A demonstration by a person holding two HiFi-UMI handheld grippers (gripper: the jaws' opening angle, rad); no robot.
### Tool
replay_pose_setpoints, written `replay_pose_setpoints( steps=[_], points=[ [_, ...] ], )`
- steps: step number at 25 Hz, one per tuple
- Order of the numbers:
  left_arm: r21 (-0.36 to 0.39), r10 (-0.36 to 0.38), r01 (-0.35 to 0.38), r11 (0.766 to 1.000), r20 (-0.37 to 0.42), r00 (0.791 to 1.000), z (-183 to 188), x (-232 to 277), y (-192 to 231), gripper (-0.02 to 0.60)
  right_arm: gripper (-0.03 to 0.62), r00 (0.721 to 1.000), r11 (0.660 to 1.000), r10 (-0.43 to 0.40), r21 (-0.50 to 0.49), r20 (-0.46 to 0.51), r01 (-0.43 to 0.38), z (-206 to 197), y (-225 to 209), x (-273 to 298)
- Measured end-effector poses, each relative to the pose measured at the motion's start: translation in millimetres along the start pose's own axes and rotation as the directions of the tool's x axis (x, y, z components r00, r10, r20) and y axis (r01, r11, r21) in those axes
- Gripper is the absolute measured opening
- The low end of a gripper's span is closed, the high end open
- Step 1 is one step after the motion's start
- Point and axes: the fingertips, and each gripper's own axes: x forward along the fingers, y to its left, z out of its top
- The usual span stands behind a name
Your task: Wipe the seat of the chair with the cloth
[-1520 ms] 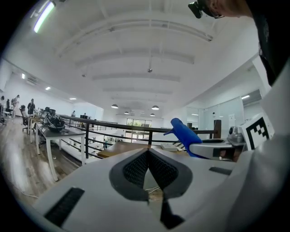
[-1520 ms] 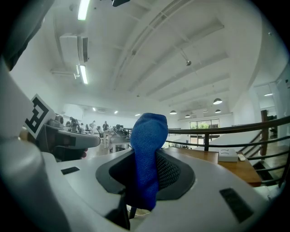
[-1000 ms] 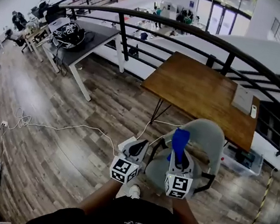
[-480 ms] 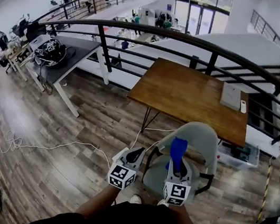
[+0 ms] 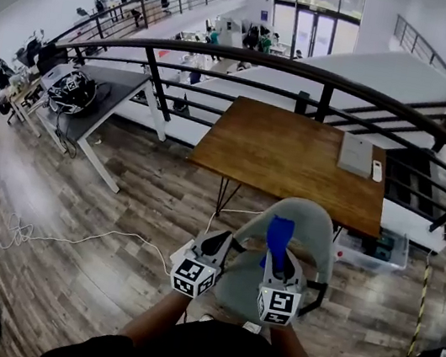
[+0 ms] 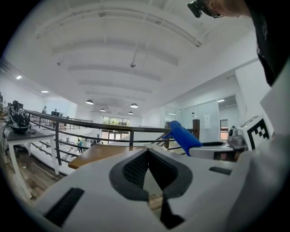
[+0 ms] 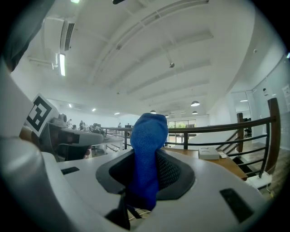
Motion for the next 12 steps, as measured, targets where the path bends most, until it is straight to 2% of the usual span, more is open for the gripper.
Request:
replay_pose_setpoints(
  steps=[5,9,12],
  points=[
    [-0.008,0.034,-0.034,0.999,-0.013,0.999,-1.4,18.1,-6.5,0.002,0.12,1.0,1.0,0.016,0.01,0.003,-0.016,-1.1,-24.3,3.6],
    [-0.045,0.093,-0.094,0.995,-0.014,0.996,-4.2,28.4,-1.5,0.002,0.12,1.0,0.999,0.025,0.031,-0.012,-0.024,-10.9,-44.2,7.4],
    [-0.038,0.118,-0.119,0.992,-0.029,0.993,-7.9,31.4,4.0,0.002,0.12,0.999,0.998,0.035,0.055,-0.024,-0.034,-15.5,-51.4,10.9]
  ],
)
